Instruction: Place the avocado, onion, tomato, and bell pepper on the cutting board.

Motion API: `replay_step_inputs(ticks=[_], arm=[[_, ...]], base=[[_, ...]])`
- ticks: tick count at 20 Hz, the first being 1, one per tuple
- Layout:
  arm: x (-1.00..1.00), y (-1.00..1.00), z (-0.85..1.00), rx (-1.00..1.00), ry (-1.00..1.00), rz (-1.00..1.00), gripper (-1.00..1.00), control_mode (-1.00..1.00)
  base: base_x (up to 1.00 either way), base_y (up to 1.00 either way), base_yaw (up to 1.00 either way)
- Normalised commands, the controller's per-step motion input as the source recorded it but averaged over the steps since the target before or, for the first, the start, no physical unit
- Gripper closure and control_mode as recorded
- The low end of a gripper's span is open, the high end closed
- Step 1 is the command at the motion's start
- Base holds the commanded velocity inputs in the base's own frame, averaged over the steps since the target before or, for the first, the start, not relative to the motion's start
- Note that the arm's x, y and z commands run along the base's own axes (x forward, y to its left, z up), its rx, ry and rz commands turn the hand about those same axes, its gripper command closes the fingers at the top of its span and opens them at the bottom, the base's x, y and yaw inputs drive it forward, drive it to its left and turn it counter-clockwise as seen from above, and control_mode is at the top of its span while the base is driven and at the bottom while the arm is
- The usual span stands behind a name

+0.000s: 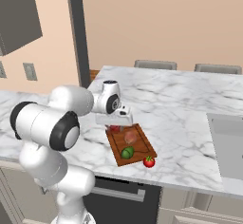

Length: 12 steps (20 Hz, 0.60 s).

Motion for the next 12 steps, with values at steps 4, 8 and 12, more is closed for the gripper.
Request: replay_step_inputs(ticks=[4, 8, 12], arm=[[0.11, -0.13, -0.39, 0.01, 0.0, 0.04, 1.0, -1.0], [0.01, -0.05, -0.38, 0.0, 0.0, 0.03, 1.0, -1.0], [0.0, 0.0, -0.44, 0.0, 0.0, 0.02, 1.0, -1.0]], base=[[0.0, 0.0, 0.0], [0.0, 0.0, 0.0], [0.0, 0.0, 0.0]])
